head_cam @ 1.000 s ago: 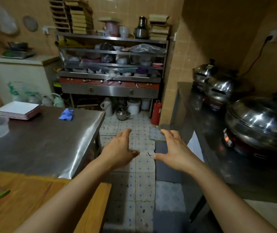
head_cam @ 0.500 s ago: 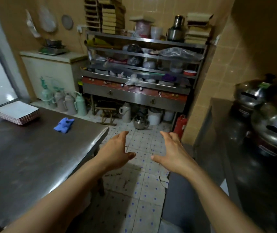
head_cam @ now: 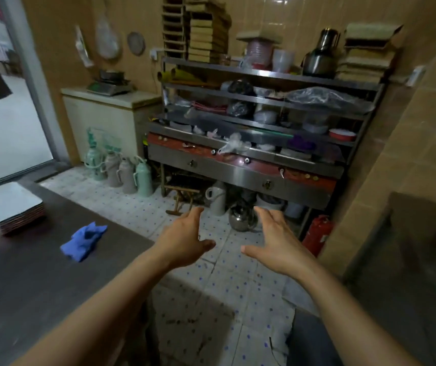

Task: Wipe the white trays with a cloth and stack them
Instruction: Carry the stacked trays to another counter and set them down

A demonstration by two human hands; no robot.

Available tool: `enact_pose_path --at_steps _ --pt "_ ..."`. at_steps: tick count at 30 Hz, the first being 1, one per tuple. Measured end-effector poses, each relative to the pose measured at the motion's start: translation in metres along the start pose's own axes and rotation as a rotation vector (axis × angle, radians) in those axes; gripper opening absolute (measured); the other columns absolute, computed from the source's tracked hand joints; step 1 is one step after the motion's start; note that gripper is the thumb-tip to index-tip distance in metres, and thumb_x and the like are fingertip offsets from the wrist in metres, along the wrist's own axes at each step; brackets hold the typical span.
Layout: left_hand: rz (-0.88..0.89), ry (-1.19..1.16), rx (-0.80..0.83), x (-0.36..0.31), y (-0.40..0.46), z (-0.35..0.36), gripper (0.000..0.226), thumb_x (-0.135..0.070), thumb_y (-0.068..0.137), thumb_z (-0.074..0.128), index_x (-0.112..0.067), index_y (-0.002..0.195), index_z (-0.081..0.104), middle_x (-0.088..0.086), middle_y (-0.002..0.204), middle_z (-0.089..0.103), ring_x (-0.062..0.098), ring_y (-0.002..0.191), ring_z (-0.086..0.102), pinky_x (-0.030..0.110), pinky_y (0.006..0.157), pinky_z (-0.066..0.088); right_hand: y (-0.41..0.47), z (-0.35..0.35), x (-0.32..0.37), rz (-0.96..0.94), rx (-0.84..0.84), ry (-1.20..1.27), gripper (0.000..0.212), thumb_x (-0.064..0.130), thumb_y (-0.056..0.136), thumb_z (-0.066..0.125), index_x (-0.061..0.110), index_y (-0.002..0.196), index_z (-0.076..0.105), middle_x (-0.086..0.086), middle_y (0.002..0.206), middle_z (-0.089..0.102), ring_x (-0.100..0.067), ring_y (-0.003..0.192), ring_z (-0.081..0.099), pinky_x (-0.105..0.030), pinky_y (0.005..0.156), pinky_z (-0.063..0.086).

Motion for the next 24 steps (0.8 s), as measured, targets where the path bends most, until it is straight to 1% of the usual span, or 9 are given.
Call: enact_pose_path --at_steps 5,7,10,12,15,18,21,24 --pt "0.007 0.010 -0.035 0.013 0.098 -0.027 0.080 -0.043 0.084 0.064 -0.022 0.146 0.019 0.005 0.147 0.039 0.020 0.127 0.045 0.036 0.101 0.039 0.098 -0.017 -0.002 -0.005 -0.006 0.014 0.095 0.048 0.079 0.067 0.029 0.149 0.006 0.006 0.153 0.005 -0.020 0.141 0.017 -0.035 0.112 0.027" --pt "0.004 0.015 -0.046 0.020 0.128 -0.036 0.078 -0.043 0.085 0.064 -0.023 0.146 0.020 0.005 0.147 0.038 0.021 0.127 0.045 0.035 0.100 0.039 0.135 -0.019 0.000 -0.012 0.002 0.010 0.095 0.048 0.079 0.067 0.029 0.148 0.006 0.005 0.153 0.006 -0.020 0.141 0.018 -0.035 0.111 0.028" --pt "-0.044 0.038 -0.050 0.040 0.169 -0.047 0.076 -0.044 0.086 0.062 -0.024 0.146 0.019 0.005 0.148 0.037 0.024 0.130 0.041 0.037 0.102 0.040 0.192 -0.015 0.010 -0.054 0.035 0.026 0.092 0.046 0.080 0.068 0.032 0.147 0.007 0.005 0.151 0.008 -0.021 0.138 0.023 -0.033 0.106 0.031" --pt "-0.100 0.050 -0.057 0.060 0.194 -0.052 0.077 -0.044 0.086 0.061 -0.022 0.147 0.018 0.006 0.149 0.035 0.025 0.131 0.040 0.039 0.103 0.039 0.232 -0.007 0.019 -0.102 0.062 0.028 0.091 0.046 0.080 0.068 0.031 0.147 0.008 0.006 0.151 0.008 -0.019 0.137 0.025 -0.031 0.105 0.031" --pt "-0.195 0.060 -0.089 0.092 0.231 -0.059 0.079 -0.045 0.086 0.061 -0.022 0.147 0.017 0.007 0.149 0.035 0.025 0.131 0.039 0.039 0.103 0.039 0.294 0.011 0.033 -0.182 0.125 0.020 0.092 0.047 0.081 0.067 0.029 0.148 0.007 0.004 0.152 0.007 -0.021 0.140 0.021 -0.033 0.109 0.030" --pt "-0.308 0.052 -0.111 0.125 0.269 -0.064 0.082 -0.045 0.086 0.061 -0.022 0.148 0.014 0.007 0.151 0.033 0.025 0.133 0.037 0.038 0.104 0.037 0.358 0.028 0.045 -0.267 0.191 0.029 0.092 0.046 0.080 0.067 0.031 0.148 0.007 0.006 0.154 0.004 -0.022 0.139 0.024 -0.033 0.105 0.034" --pt "-0.430 0.031 -0.174 0.152 0.305 -0.072 0.082 -0.045 0.086 0.062 -0.023 0.148 0.014 0.006 0.152 0.031 0.025 0.135 0.035 0.038 0.105 0.036 0.421 0.042 0.059 -0.371 0.260 0.027 0.092 0.047 0.080 0.067 0.030 0.148 0.007 0.007 0.151 0.006 -0.021 0.138 0.022 -0.033 0.105 0.030" --pt "-0.559 0.013 -0.207 0.171 0.333 -0.079 0.082 -0.045 0.086 0.062 -0.023 0.149 0.014 0.005 0.153 0.029 0.024 0.136 0.034 0.038 0.107 0.035 0.475 0.057 0.073 -0.463 0.350 0.031 0.089 0.046 0.079 0.068 0.031 0.146 0.011 0.005 0.149 0.010 -0.021 0.136 0.024 -0.032 0.103 0.031"
Point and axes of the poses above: each hand's wrist, its own y-axis towards the middle knuckle, its own z-axis out of the palm, x = y × z, the point moved 9 cm from there along y, towards the middle knuckle
